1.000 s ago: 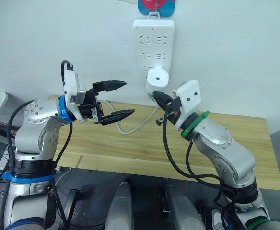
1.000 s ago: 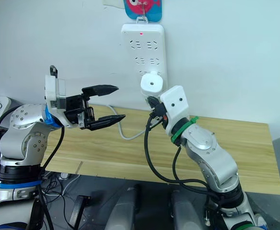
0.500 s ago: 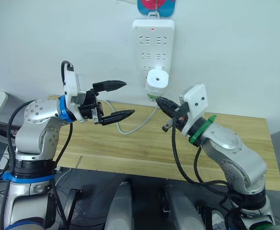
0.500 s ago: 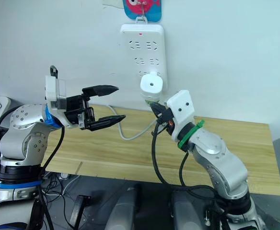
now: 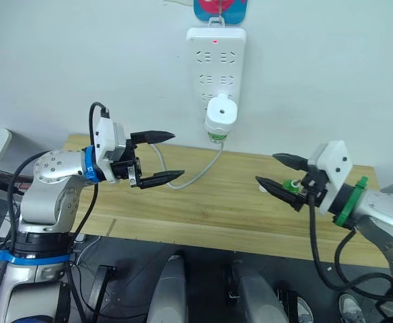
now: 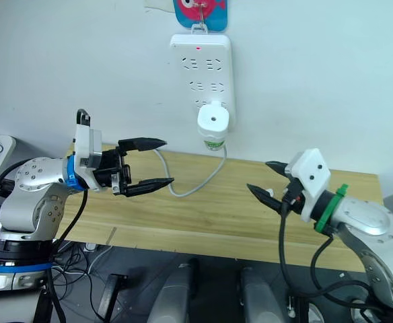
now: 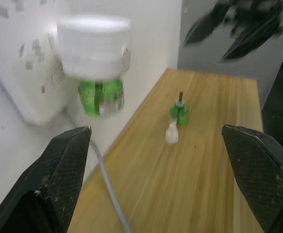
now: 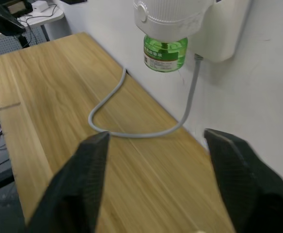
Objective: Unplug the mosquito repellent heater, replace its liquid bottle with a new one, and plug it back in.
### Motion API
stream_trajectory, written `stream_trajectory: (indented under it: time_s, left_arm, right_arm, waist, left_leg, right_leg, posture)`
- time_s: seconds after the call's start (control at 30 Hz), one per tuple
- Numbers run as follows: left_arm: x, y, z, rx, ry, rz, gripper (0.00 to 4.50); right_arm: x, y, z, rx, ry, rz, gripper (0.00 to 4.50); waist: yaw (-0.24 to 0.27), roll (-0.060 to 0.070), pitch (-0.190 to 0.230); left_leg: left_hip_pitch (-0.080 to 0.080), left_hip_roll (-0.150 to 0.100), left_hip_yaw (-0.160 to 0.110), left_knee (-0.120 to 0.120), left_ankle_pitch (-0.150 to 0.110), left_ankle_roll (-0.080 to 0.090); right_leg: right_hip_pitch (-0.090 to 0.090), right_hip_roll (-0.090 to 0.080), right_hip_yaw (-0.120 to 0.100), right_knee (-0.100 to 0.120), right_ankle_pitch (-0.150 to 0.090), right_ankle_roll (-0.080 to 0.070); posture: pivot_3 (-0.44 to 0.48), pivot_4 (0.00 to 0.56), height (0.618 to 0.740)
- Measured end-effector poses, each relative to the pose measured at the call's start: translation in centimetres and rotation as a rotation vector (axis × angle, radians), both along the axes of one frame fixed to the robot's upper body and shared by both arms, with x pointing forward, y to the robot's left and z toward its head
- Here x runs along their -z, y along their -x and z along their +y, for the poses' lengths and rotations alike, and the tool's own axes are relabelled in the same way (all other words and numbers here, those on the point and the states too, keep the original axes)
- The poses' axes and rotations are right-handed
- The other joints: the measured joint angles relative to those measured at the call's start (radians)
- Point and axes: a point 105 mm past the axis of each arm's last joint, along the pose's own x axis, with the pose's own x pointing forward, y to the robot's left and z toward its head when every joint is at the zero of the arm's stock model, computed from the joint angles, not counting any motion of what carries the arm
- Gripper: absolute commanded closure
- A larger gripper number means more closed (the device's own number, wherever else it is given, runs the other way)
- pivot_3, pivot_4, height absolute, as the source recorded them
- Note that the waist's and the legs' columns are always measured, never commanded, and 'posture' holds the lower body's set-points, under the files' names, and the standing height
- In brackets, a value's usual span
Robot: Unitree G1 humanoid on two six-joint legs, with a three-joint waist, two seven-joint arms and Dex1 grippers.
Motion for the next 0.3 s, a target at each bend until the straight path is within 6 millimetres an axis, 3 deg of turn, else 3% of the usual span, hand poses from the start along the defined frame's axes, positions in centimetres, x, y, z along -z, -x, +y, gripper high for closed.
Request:
stream_trajectory:
  time_s: [0.13,0.3]
  left_arm:
    - [2.0,-0.6,1.7,-0.127,-0.087,0.062,0.00]
    - [1.7,-0.7,1.6,-0.129,-0.087,0.049,0.00]
  right_arm:
    - [-0.2,0.1,-1.6,0.034,0.025,-0.025,0.02]
    - [0.1,0.2,-1.5,0.032,0.010,-0.031,0.02]
  waist:
    - [0.003,0.000,0.000]
    - [0.015,0.000,0.000]
  left_leg:
    - [0.001,0.000,0.001,-0.002,0.000,0.000]
    - [0.001,0.000,0.002,-0.002,0.001,-0.002]
  right_leg:
    - [0.000,0.000,0.001,-0.001,0.000,0.000]
    - [0.000,0.000,0.001,-0.001,0.000,0.000]
  posture:
    - [0.158,0.315,0.740]
    - [0.162,0.305,0.740]
